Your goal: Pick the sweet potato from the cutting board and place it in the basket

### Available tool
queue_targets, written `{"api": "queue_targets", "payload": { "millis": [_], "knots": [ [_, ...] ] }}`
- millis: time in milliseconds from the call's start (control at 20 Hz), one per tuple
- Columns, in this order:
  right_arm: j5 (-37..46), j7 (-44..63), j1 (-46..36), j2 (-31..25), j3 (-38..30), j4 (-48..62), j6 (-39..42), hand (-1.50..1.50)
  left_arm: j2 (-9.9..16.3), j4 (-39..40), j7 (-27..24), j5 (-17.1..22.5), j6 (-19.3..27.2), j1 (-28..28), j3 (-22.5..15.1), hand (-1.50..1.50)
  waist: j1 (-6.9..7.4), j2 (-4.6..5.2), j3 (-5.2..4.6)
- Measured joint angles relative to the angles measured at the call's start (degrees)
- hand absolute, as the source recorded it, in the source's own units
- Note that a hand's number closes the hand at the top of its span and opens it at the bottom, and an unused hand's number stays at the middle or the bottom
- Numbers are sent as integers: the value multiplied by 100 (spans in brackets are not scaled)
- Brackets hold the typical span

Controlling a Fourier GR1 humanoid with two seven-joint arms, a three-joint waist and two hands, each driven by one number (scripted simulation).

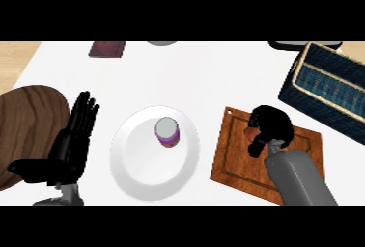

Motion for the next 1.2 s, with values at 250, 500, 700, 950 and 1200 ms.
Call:
{"api": "queue_targets", "payload": {
  "millis": [250, 500, 700, 950, 1200],
  "knots": [
    [446, 699, -1264, 470, -196, 1293, -1031, 150, -59, 137, -49, -10, -29, -137, -63, 0, 149, 63, 19],
    [222, 906, -2028, 620, -121, 1788, -2183, 150, -70, 77, -13, -43, -7, -134, -89, 0, 150, 46, 26],
    [-16, 1030, -2396, 661, -56, 1455, -2870, 150, -54, 116, -29, -11, -7, -101, -20, 0, 68, 13, 26],
    [-28, 1357, -2626, 671, 125, 552, -3123, 150, 16, 80, -4, 65, -41, -54, 104, 0, -62, -28, 23],
    [105, 2149, -2813, 677, 396, -503, -2754, 150, 24, 117, -71, 58, -38, 22, 157, 0, -119, -41, 21]
  ]
}}
